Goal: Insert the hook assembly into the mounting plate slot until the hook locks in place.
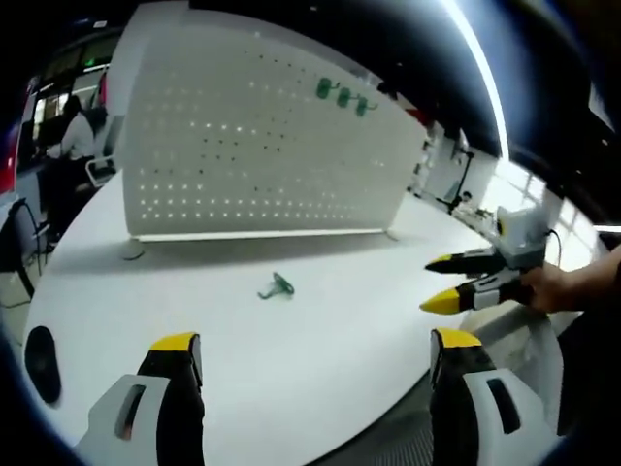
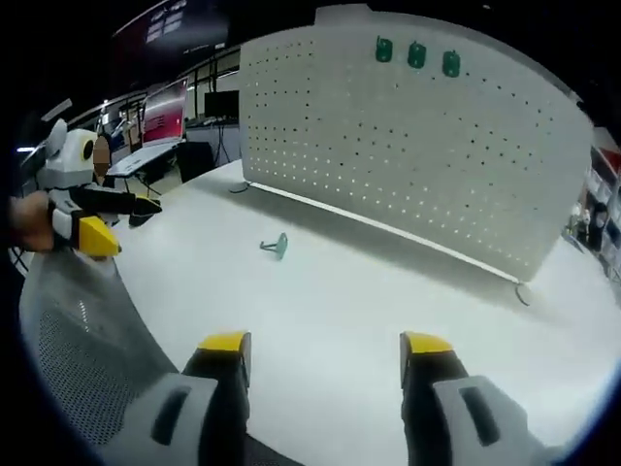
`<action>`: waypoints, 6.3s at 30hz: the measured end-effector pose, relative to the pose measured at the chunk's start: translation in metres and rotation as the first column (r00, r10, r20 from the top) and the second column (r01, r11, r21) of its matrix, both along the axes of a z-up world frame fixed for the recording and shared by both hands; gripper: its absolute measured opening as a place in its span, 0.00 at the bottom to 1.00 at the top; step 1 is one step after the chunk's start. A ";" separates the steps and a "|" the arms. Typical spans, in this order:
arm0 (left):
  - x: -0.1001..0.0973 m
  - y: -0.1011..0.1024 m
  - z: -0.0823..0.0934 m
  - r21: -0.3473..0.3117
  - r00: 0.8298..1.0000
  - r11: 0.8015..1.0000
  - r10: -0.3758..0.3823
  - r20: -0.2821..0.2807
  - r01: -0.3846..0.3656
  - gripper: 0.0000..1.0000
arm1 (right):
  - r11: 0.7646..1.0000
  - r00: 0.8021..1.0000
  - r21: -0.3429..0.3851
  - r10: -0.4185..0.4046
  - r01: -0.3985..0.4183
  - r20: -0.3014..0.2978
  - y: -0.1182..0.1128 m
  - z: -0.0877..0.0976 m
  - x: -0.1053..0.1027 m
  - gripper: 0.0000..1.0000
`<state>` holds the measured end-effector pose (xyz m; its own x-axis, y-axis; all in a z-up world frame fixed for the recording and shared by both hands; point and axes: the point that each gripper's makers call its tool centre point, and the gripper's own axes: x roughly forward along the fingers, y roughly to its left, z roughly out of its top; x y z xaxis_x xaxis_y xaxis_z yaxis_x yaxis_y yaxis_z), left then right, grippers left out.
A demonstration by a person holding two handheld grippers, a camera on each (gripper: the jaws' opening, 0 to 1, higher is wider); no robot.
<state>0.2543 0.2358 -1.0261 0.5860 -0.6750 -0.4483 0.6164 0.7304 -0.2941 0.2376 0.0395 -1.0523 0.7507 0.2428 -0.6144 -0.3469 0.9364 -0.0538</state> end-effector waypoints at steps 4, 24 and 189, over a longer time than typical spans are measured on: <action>0.002 0.001 0.003 -0.014 1.000 1.000 0.015 0.003 -0.015 1.00 | 0.997 1.000 0.074 0.012 -0.012 0.001 0.014 -0.001 0.004 0.57; 0.008 0.006 0.003 -0.063 0.998 0.996 0.061 -0.028 -0.063 0.97 | 0.975 0.977 0.112 0.201 -0.192 -0.071 0.091 -0.035 0.084 0.33; 0.076 -0.070 0.127 -0.190 0.991 0.977 0.112 0.071 -0.097 0.01 | 0.991 0.993 -0.130 0.044 -0.030 0.109 -0.002 0.023 -0.006 0.32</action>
<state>0.3304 0.1659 -0.8992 0.6871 -0.6748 -0.2693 0.5666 0.7297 -0.3828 0.2320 0.0376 -1.0290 0.8081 0.1967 -0.5553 -0.3662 0.9060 -0.2120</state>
